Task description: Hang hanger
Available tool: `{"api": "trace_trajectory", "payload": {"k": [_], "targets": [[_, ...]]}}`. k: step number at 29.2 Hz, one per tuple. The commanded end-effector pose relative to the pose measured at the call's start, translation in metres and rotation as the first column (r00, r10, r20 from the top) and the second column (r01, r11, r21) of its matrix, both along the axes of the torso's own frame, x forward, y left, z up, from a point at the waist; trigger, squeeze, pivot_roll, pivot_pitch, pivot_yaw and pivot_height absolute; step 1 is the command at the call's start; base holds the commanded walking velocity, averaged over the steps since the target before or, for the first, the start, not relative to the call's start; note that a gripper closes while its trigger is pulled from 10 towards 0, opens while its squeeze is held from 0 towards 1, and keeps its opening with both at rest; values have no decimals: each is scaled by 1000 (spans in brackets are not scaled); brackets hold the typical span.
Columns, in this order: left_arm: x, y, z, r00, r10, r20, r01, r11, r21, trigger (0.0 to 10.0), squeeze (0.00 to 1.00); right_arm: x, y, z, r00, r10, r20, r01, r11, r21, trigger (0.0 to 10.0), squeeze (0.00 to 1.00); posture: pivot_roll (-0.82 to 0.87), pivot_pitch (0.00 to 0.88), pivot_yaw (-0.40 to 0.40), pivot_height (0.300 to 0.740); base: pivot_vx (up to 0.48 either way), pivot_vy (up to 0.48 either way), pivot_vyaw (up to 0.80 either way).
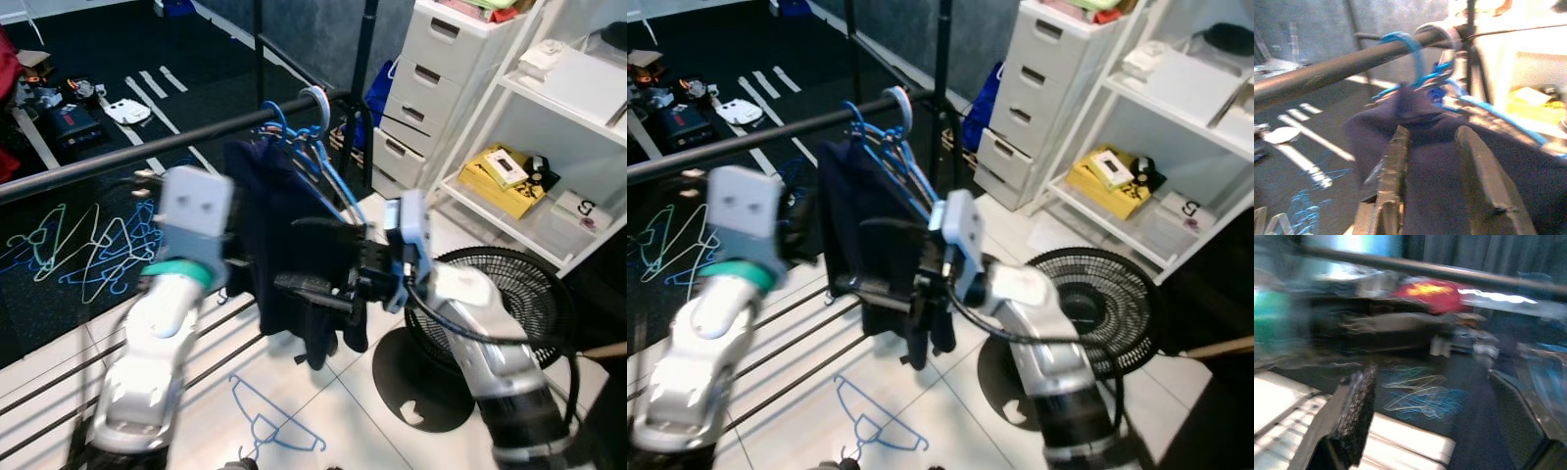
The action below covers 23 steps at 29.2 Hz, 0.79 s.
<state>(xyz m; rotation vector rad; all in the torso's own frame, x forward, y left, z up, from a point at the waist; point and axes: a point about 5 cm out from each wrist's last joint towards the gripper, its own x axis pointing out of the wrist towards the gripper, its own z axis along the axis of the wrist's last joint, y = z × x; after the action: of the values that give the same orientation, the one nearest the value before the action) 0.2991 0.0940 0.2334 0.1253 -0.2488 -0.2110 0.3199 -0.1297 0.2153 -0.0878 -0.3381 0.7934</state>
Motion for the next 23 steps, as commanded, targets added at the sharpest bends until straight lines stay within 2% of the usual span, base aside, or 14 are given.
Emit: {"api": "trace_trajectory", "payload": {"k": [1, 2, 3, 4, 5, 8, 10, 13, 15, 17, 20, 21, 23], "targets": [[3, -1, -6, 1000, 4, -29, -4, 1000, 2, 10000, 1000, 10, -30, -2, 971, -240, -7, 240, 970, 45, 10000, 0, 19, 93, 53, 740, 0, 0, 0], [4, 0, -9, 999, 14, -38, -13, 1000, 6, 10000, 1000, 13, -44, -4, 935, -356, -9, 355, 932, 65, 10000, 0, 13, 93, 56, 740, 0, 0, 0], [5, 1, -14, 998, 26, -64, -26, 1000, 3, 10000, 820, 12, -52, -3, 910, -414, -21, 414, 906, 90, 10000, 0, 11, 92, 60, 740, 0, 0, 0], [6, 3, -19, 995, 35, -90, -36, 999, -1, 10000, 573, 10, -57, -3, 891, -453, -26, 453, 886, 102, 10000, 0, 10, 91, 65, 740, 0, 0, 0], [7, 3, -28, 988, 42, -151, -46, 999, -27, 10000, 0, 8, -57, -6, 867, -496, -46, 498, 859, 121, 10000, 0, 10, 93, 66, 740, 0, 0, 0], [12, -3, -39, 966, 72, -247, -85, 996, -41, 10000, 0, 3, -48, -17, 833, -543, -106, 553, 822, 134, 10000, 0, 16, 96, 72, 740, 0, 0, 0], [18, -12, -40, 958, 73, -277, -82, 996, -23, 10000, 0, 0, -40, -24, 827, -547, -128, 561, 816, 136, 10000, 0, 16, 99, 75, 740, 0, 0, 0], [23, -25, -33, 965, 31, -261, -41, 999, -34, 10000, 0, -2, -32, -28, 832, -538, -134, 553, 824, 126, 10000, 0, 12, 98, 79, 740, 0, 0, 0], [23, -25, -33, 965, 31, -261, -41, 999, -34, 10000, 0, -2, -32, -28, 832, -538, -134, 553, 824, 126, 10000, 0, 12, 98, 79, 740, 0, 0, 0], [29, -36, -27, 967, -2, -254, -9, 999, -39, 10000, 0, 1, -29, -33, 838, -532, -118, 542, 837, 78, 10000, 0, 11, 100, 83, 740, 0, 0, 0], [31, -39, -25, 968, -7, -251, -2, 999, -39, 10000, 0, 3, -29, -35, 837, -537, -105, 544, 837, 54, 10000, 0, 9, 100, 84, 740, 0, 0, 0], [33, -36, -21, 971, 2, -239, -13, 999, -44, 10000, 0, 10, -29, -36, 858, -505, -94, 508, 861, 16, 10000, 0, 13, 97, 80, 740, 0, 0, 0], [33, -36, -21, 971, 2, -239, -13, 999, -44, 10000, 0, 10, -29, -36, 858, -505, -94, 508, 861, 16, 10000, 0, 13, 97, 80, 740, 0, 0, 0]]}}
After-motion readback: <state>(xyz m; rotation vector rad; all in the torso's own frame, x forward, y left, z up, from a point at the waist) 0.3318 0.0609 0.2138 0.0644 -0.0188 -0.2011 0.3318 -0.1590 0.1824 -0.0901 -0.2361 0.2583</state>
